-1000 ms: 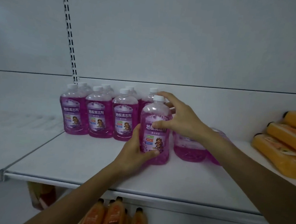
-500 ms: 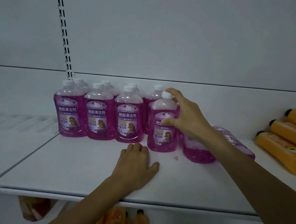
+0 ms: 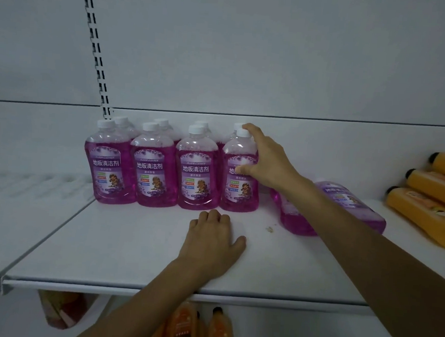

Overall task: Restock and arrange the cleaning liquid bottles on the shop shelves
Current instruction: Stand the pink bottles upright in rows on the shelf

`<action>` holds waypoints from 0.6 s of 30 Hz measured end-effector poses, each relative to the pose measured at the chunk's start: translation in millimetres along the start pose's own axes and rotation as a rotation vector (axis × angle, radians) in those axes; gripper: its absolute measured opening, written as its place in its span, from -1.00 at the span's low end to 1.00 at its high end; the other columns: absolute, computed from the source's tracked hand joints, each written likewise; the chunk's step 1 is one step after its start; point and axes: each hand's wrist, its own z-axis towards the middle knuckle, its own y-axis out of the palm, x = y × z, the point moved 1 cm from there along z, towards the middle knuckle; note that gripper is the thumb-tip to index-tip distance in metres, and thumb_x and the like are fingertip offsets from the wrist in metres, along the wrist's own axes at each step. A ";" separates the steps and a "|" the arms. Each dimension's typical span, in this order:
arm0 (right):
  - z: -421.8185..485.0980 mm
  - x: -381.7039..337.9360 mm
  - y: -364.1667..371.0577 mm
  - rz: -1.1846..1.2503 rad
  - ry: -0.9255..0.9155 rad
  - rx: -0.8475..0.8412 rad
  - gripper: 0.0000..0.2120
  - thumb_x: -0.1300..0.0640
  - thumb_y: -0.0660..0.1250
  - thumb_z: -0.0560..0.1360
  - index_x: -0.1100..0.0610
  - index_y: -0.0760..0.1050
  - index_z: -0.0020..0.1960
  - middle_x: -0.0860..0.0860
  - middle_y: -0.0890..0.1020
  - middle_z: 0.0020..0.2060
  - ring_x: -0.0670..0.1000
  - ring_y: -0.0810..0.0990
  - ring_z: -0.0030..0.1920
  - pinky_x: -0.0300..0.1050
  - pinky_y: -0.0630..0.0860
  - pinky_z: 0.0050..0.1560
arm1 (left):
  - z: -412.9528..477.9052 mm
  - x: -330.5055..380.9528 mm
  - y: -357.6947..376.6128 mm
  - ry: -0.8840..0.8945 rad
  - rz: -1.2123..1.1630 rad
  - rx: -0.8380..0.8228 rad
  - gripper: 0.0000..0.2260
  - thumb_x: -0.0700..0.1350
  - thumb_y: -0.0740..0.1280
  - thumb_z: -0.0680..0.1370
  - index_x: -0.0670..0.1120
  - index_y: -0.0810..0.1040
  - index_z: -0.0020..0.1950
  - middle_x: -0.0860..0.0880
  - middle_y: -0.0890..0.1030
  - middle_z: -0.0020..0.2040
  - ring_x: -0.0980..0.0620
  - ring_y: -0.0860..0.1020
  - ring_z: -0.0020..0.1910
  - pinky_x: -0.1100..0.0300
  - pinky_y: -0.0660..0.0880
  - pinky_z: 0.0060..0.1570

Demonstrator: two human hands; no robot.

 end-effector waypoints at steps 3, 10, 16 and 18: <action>-5.6 2.6 -0.1 0.005 0.044 0.001 -0.10 0.11 0.50 0.39 -0.05 0.00 0.53 0.15 0.37 0.19 0.05 0.42 0.11 -0.28 0.41 -0.04 | -1.3 2.2 -4.0 0.031 0.010 0.032 -0.59 0.12 0.10 0.59 -0.11 0.40 0.30 -0.08 0.45 0.25 -0.04 0.39 0.22 0.08 0.32 0.26; -22.7 40.9 -37.5 -0.023 0.248 -0.052 -0.15 -0.09 0.40 0.45 0.13 0.01 0.54 0.17 0.25 0.45 0.14 0.25 0.44 -0.02 0.26 0.35 | 8.8 27.7 -13.9 0.100 -0.283 0.147 -0.64 0.10 0.18 0.58 -0.04 0.41 0.29 0.00 0.48 0.24 0.03 0.43 0.19 0.15 0.37 0.17; -26.1 87.5 -68.9 -0.063 0.350 -0.230 -0.29 -0.15 0.30 0.50 0.14 0.16 0.50 0.16 0.35 0.41 0.12 0.37 0.37 -0.12 0.32 0.24 | 41.3 73.0 -4.5 -0.060 -0.593 -0.072 -0.42 0.25 0.12 0.55 -0.11 0.29 0.43 -0.09 0.50 0.29 -0.06 0.49 0.23 0.02 0.42 0.23; -22.2 96.6 -68.5 -0.133 0.358 -0.320 -0.33 -0.20 0.27 0.50 0.15 0.24 0.47 0.14 0.39 0.39 0.12 0.40 0.35 -0.10 0.33 0.25 | 49.0 82.1 -1.1 -0.084 -0.676 -0.093 -0.42 0.34 0.13 0.49 -0.03 0.38 0.33 -0.04 0.57 0.19 -0.03 0.54 0.13 0.00 0.45 0.19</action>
